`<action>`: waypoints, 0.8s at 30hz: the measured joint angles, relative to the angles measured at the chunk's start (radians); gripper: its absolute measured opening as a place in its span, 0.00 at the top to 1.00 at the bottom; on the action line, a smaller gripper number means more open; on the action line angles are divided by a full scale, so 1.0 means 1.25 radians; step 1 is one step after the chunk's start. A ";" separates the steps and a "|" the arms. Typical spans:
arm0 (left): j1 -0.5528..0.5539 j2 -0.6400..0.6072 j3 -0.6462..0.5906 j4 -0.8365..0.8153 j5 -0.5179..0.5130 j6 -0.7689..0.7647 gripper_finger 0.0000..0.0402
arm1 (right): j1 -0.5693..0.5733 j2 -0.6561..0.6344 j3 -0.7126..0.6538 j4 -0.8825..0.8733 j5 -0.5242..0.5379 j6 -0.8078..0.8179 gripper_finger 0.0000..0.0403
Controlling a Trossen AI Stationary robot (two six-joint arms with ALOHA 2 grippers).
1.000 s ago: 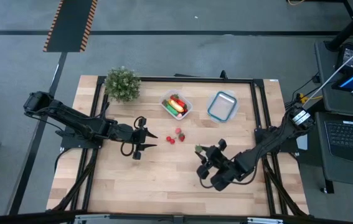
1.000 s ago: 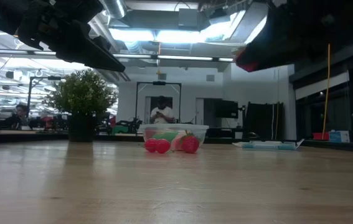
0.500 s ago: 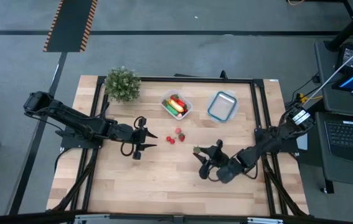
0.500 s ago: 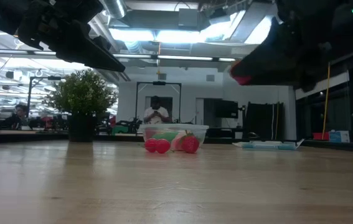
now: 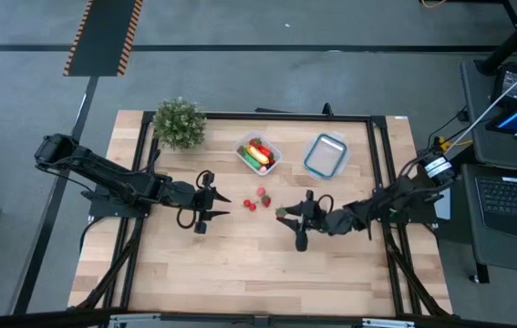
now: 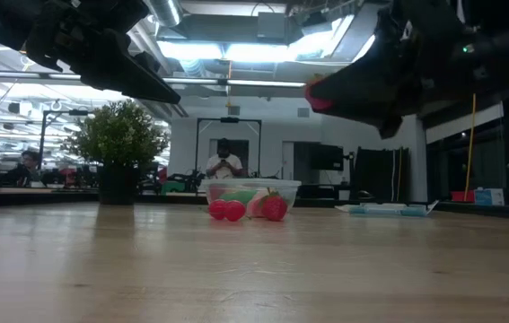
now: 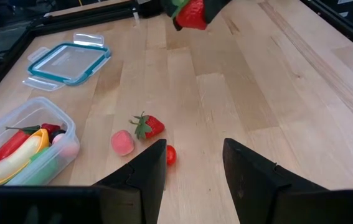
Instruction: Pick and placing Produce into tupperware
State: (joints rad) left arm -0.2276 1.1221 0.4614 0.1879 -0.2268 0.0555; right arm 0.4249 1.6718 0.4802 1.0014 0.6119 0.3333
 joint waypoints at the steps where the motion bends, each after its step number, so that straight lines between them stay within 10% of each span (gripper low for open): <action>1: 0.000 0.000 0.000 0.000 0.000 0.000 0.62 | -0.008 0.000 -0.004 0.009 -0.024 -0.014 0.68; 24: 0.000 0.000 0.000 0.000 0.000 -0.002 0.62 | -0.313 0.000 -0.009 0.039 -0.408 -0.151 0.68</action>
State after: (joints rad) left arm -0.2276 1.1221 0.4614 0.1879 -0.2272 0.0532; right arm 0.0330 1.6718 0.4686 1.0501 0.1017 0.1446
